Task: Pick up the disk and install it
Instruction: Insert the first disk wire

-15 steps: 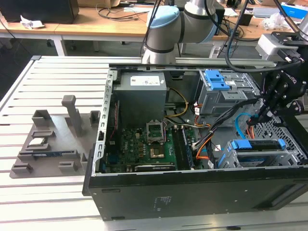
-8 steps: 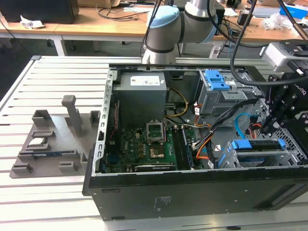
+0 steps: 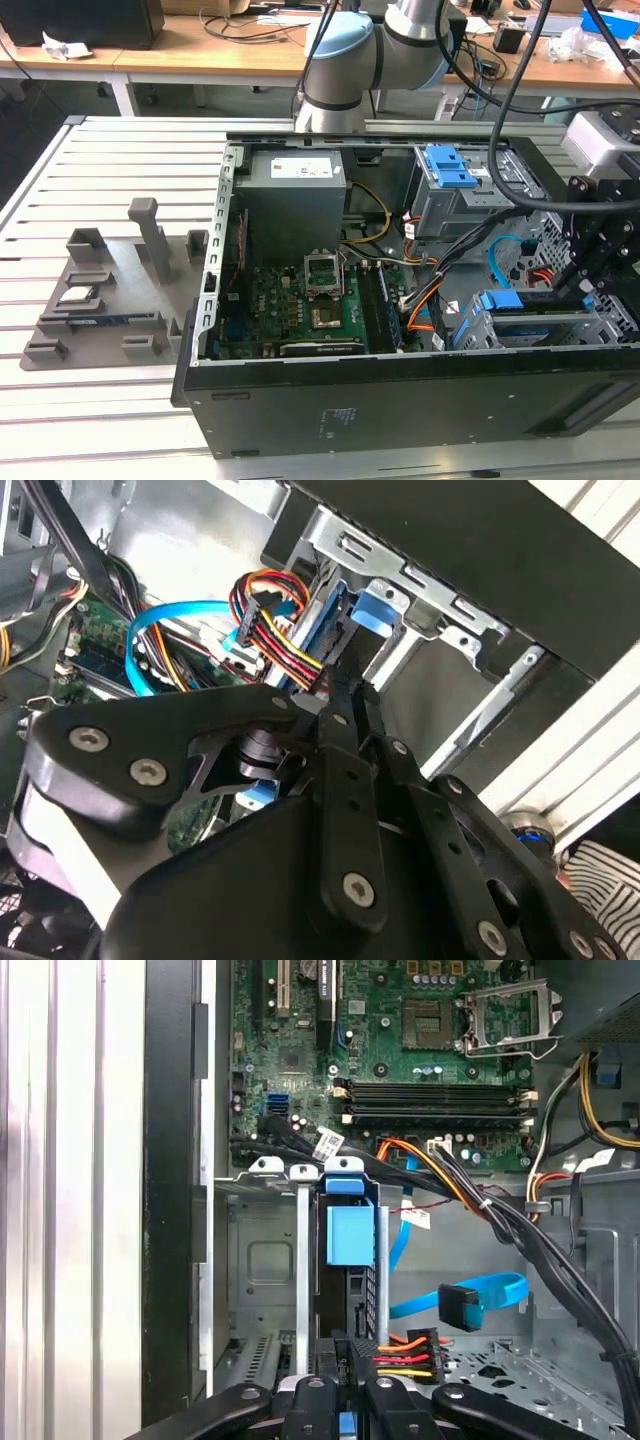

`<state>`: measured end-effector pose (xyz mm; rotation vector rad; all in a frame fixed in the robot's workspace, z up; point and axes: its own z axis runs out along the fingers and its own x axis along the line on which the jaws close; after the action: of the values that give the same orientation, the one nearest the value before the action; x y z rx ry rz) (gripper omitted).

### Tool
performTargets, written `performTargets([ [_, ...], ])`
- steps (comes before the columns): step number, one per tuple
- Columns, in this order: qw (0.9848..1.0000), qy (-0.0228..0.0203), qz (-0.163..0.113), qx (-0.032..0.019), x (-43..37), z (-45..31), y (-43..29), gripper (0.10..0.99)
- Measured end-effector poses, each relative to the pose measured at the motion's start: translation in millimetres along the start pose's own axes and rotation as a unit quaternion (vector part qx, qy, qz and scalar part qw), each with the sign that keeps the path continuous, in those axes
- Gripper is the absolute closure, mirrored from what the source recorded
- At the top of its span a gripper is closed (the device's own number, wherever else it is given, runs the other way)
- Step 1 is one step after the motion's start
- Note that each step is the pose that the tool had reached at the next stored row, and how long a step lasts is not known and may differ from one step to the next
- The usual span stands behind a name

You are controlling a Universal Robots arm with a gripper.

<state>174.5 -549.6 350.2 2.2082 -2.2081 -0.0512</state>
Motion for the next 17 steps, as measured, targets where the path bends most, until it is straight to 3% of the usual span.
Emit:
performTargets([
  [8, 1.0000, 0.0001, 0.000, -0.0009, -11.2, 7.5, -5.0, 0.918],
  [14, 1.0000, 0.0001, 0.002, -0.0008, -12.6, 8.7, -6.8, 0.918],
  [17, 0.9998, 0.0007, 0.018, -0.0007, -12.6, 8.9, -6.9, 0.918],
])
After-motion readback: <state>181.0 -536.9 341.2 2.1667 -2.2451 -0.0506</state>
